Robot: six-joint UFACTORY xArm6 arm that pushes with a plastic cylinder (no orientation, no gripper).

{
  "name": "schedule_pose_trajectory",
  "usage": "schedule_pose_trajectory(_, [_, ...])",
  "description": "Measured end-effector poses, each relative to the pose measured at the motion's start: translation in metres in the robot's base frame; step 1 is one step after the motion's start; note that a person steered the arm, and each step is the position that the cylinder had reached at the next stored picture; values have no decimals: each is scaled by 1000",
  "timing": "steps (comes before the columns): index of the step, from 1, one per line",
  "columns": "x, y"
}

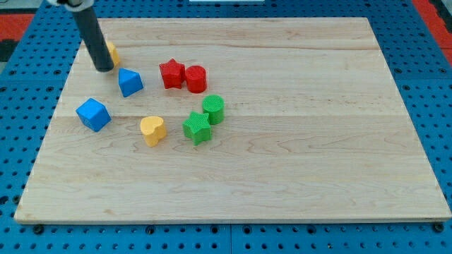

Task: Slightly touch the blue cube

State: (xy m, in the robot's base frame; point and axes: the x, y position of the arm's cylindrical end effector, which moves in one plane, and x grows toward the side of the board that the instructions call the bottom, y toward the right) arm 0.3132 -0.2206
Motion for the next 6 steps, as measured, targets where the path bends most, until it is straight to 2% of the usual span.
schedule_pose_trajectory(1, [-37,-5])
schedule_pose_trajectory(2, [-9,-7])
schedule_pose_trajectory(4, [93,-16])
schedule_pose_trajectory(5, [126,-21])
schedule_pose_trajectory(6, [156,-55])
